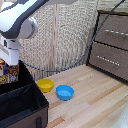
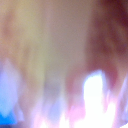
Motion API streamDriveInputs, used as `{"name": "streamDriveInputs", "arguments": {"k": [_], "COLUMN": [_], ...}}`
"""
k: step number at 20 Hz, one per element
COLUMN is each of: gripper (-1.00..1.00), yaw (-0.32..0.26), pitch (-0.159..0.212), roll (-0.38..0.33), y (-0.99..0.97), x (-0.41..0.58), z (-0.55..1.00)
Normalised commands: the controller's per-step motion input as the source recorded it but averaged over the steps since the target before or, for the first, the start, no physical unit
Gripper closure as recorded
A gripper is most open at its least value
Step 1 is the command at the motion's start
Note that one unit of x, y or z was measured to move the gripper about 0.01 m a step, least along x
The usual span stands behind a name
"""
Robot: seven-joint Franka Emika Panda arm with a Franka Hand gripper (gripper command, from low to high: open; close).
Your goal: Kindly direct your grabber toward the cereal bar. Delicately grip the cereal bar using your grabber. Transport the clutched cereal bar to the rear part of the organizer. Set the cereal bar down and place it in the rear section of the organizer.
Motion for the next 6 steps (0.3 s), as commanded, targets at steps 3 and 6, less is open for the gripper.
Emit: {"name": "streamDriveInputs", "arguments": {"k": [3,6], "gripper": [-1.00,-1.00], "yaw": [-0.013,-0.049], "pitch": [0.100,0.133], "roll": [-0.008,-0.010], "y": [-0.01,-0.08], "x": [0.101,0.101], "z": [0.57,0.69]}}
